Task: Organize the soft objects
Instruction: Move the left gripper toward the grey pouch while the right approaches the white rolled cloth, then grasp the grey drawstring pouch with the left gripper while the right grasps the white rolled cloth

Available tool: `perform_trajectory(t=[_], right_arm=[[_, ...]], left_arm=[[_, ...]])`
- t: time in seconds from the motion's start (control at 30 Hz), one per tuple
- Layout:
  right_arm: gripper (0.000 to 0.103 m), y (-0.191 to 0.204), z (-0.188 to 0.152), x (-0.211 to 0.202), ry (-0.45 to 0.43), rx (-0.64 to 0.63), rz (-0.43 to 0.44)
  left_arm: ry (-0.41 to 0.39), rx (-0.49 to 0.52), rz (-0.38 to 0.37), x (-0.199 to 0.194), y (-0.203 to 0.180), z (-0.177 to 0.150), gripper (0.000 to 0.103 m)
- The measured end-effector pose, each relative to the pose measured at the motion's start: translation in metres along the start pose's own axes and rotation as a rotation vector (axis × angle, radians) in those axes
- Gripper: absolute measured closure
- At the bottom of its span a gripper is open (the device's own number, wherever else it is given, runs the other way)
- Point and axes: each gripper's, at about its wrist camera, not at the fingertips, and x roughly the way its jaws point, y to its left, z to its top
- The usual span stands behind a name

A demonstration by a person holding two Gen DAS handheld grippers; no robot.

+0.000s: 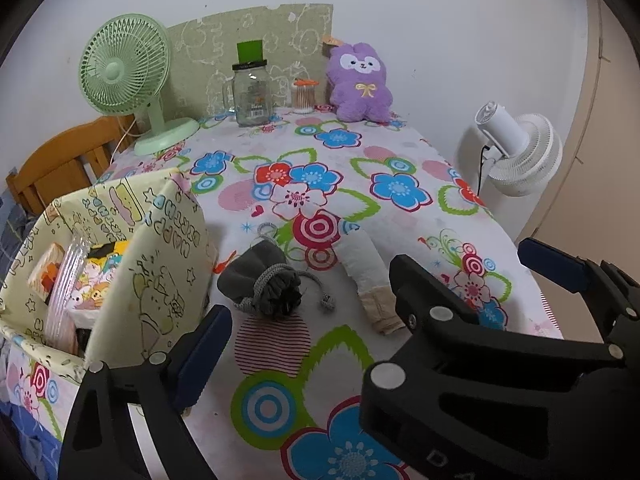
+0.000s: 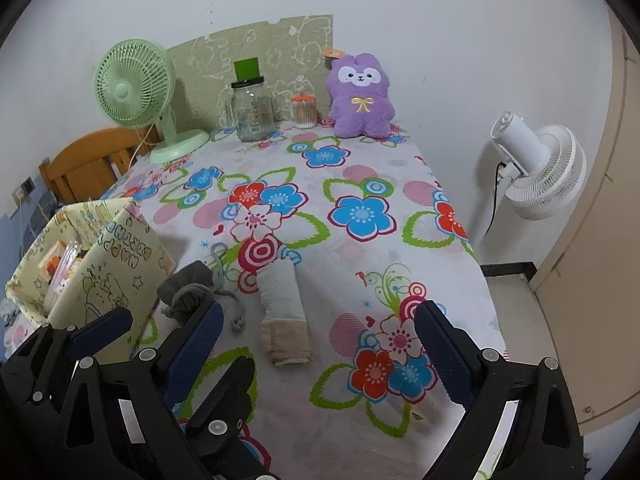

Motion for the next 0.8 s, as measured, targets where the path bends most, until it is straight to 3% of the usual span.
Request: perform_trajectory(t=[0.17,0.3,0.57,0.8], right_arm=[[0.005,-0.002,-0.002,0.01,0.021,0.003,0.004],[0.005,-0.002,-0.002,0.021,0.042,-0.006,0.019],[0.005,0.002,0.001,0.047,0.084,-0.048,0.028],[0.022,0.003,0.001,0.073,0.161,-0.081,0.096]], left_arm=[[0.022,-0.041,0.021,0.011,0.003,-0.003,0.015],[-0.003,-0.097,0.103,0.017,0.007,-0.005,0.018],[0.041,-0.164,0.119,0.038,0.015,-0.007,0.021],[0.08,-0.189,0.112,0.054,0.016,-0.008,0.022]])
